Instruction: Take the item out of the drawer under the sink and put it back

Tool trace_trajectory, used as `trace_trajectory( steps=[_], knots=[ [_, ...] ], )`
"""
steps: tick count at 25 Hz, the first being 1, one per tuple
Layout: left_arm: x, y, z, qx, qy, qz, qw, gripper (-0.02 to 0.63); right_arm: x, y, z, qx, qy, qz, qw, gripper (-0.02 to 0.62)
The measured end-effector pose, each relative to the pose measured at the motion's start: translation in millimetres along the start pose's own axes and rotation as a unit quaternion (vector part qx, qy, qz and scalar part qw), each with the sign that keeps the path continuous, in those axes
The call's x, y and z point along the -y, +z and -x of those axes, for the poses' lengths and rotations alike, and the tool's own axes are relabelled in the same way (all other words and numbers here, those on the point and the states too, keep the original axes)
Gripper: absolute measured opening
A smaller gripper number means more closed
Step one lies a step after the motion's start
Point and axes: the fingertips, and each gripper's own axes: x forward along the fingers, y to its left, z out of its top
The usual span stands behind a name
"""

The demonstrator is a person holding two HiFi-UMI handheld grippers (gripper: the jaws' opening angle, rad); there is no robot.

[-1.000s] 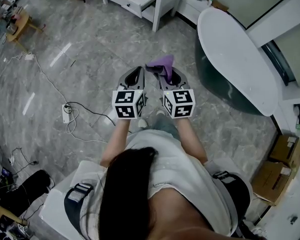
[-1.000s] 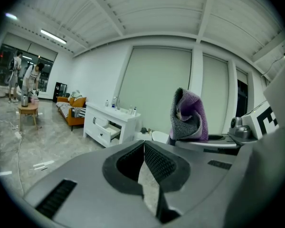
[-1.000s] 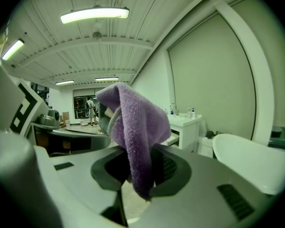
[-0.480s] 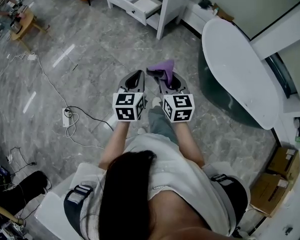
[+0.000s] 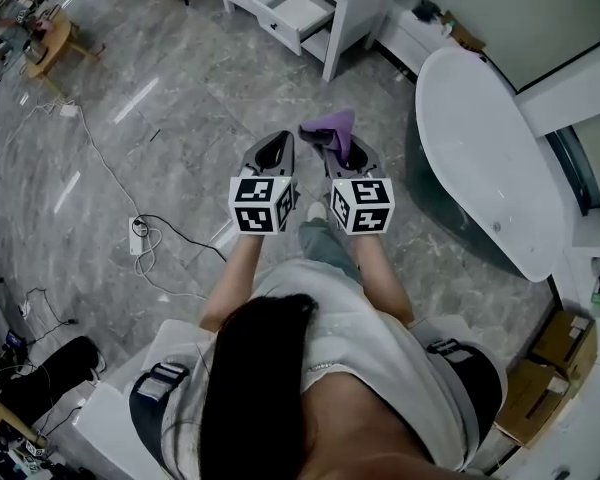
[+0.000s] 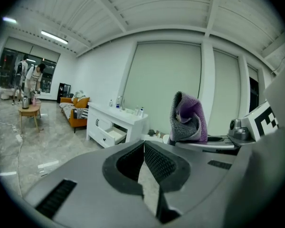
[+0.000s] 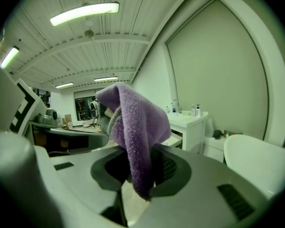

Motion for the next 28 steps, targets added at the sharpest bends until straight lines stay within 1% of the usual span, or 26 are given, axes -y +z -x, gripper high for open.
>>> trace_trajectory(
  steps=[3,10,15,22,28],
  knots=[
    [-4.8,8.6,-24.8,-0.001,0.008,0.004,1.0000,0.005,16.3,8.1,-20.0,-0.003,0.007,0.003,1.000,0.101],
    [1.8,33.8,-86.2,0.009,0.019,0.011,0.9997,0.005,66.3,32.3,-58.4,-0.003,0.020,0.012,1.000,0.101],
    [9.2,46.6,-120.0,0.012,0.022,0.012,0.9996,0.005,97.3,44.6,-77.2,-0.002,0.026,0.013,1.000,0.101],
    [10.8,50.8,-154.8,0.010,0.033,0.015,0.9993,0.005,122.3,46.0,-99.6,-0.010,0.042,0.013,0.999,0.101],
    [1.3,52.4,-165.1,0.011,0.046,0.020,0.9987,0.005,126.4,47.0,-114.6,-0.013,0.055,0.020,0.998,0.101]
  ],
)
